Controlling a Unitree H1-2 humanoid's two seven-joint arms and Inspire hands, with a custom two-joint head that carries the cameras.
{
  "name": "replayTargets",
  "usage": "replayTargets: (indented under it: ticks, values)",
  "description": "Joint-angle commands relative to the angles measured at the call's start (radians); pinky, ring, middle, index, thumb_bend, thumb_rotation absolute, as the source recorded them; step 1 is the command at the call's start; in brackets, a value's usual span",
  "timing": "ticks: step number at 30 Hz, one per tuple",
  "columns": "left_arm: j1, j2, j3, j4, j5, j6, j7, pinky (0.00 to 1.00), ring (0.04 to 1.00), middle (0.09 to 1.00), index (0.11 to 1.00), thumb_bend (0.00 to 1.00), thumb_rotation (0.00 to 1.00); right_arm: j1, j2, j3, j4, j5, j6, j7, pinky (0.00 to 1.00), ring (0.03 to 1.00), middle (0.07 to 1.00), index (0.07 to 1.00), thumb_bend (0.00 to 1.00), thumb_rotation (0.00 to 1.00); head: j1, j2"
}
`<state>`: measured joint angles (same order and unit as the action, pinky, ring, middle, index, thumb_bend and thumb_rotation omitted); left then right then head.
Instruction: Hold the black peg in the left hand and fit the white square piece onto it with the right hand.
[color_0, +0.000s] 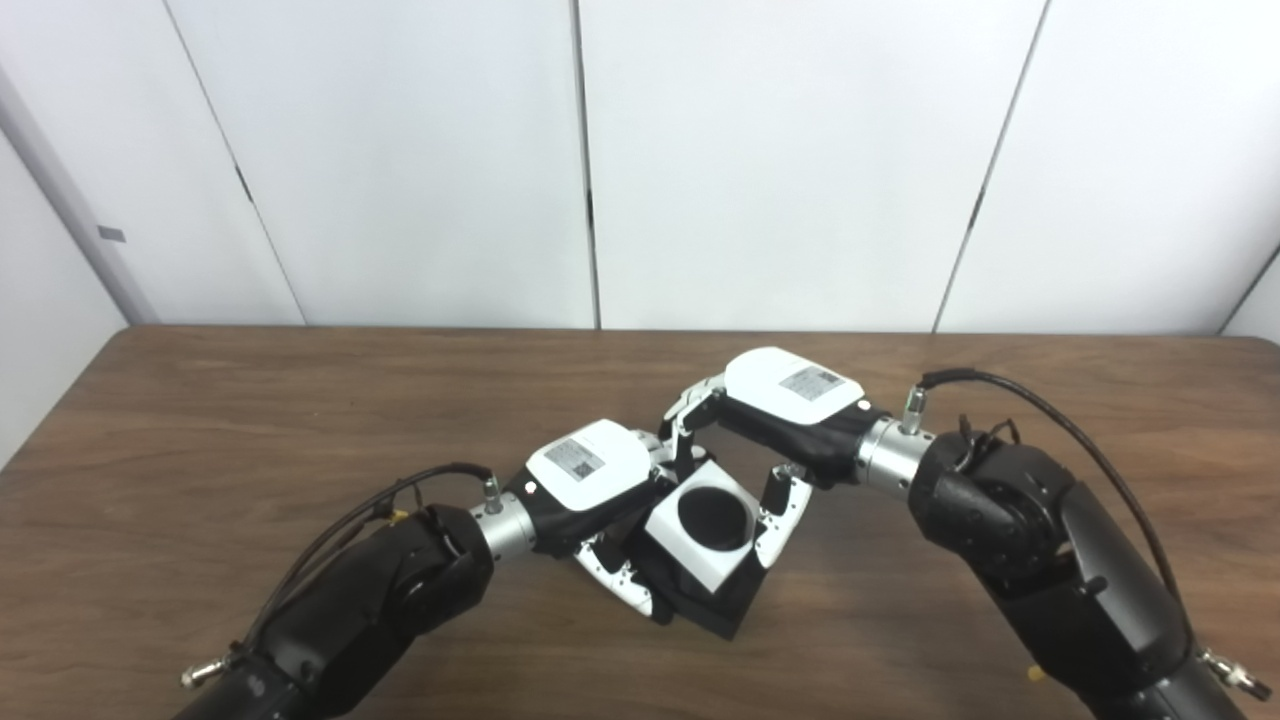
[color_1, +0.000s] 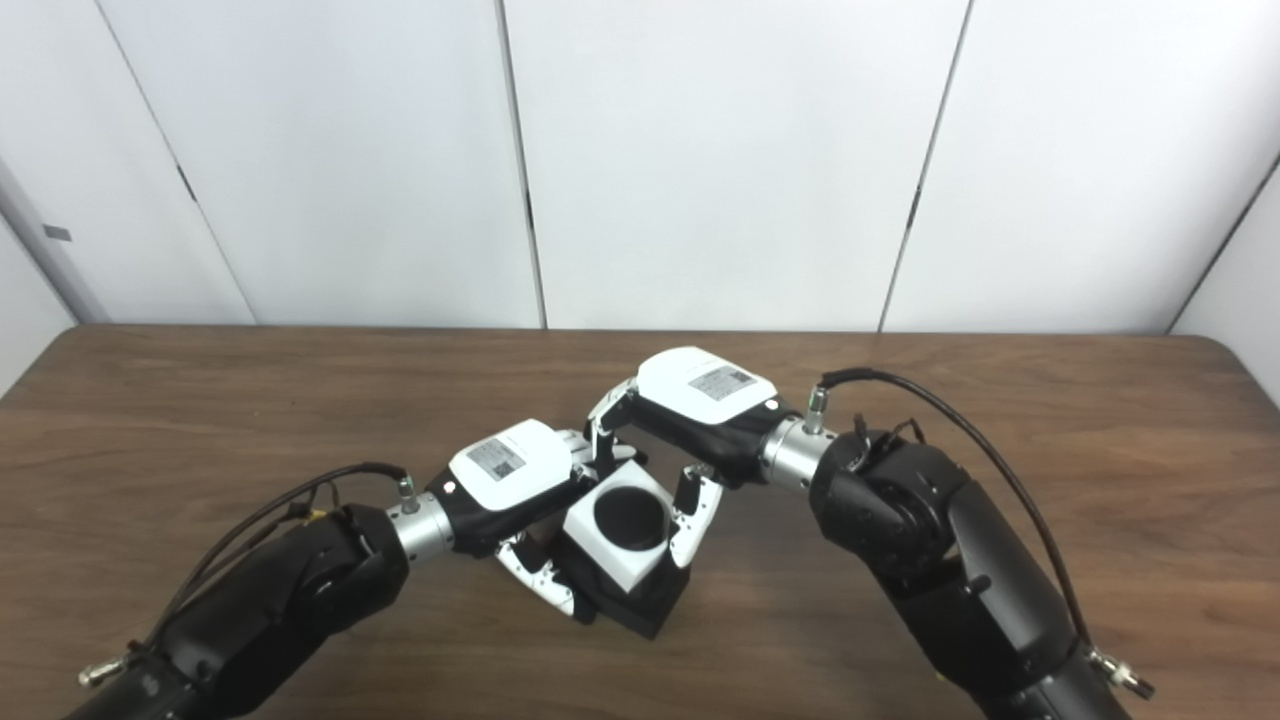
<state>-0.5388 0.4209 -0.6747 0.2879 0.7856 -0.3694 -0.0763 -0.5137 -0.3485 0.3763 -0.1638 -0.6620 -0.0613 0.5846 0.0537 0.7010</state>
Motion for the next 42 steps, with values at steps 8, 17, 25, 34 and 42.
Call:
replayTargets:
  ticks: [8, 17, 25, 34, 42]
  values:
    - [0.034, -0.011, -0.06, 0.016, 0.107, 0.01, -0.069, 0.85, 0.929, 0.941, 0.493, 0.52, 0.08, -0.036, 0.028, 0.037, 0.01, -0.005, -0.013, -0.007, 0.84, 0.84, 0.759, 0.478, 0.52, 0.14, 0.002, 0.005]
    - [0.033, -0.01, -0.06, 0.017, 0.108, 0.005, -0.063, 0.84, 0.922, 0.939, 0.493, 0.52, 0.08, -0.047, -0.005, 0.065, 0.032, -0.041, 0.025, 0.051, 0.83, 0.834, 0.772, 0.492, 0.51, 0.15, 0.001, 0.01]
    - [0.032, -0.008, -0.051, 0.021, 0.084, 0.008, -0.081, 0.86, 0.937, 0.938, 0.493, 0.52, 0.08, -0.049, -0.046, 0.055, 0.012, -0.029, 0.069, 0.103, 0.83, 0.851, 0.822, 0.727, 0.88, 0.36, -0.002, 0.009]
    - [0.035, -0.002, -0.048, 0.021, 0.091, 0.004, -0.076, 0.85, 0.916, 0.923, 0.492, 0.52, 0.08, -0.019, -0.087, -0.032, -0.055, -0.012, 0.121, 0.083, 0.77, 0.837, 0.831, 0.725, 0.8, 0.22, -0.009, 0.011]
    - [0.035, 0.002, -0.042, 0.022, 0.079, 0.002, -0.084, 0.86, 0.92, 0.924, 0.492, 0.52, 0.08, 0.042, -0.106, -0.159, -0.111, 0.026, 0.175, 0.041, 0.73, 0.827, 0.834, 0.714, 0.7, 0.06, -0.019, 0.009]
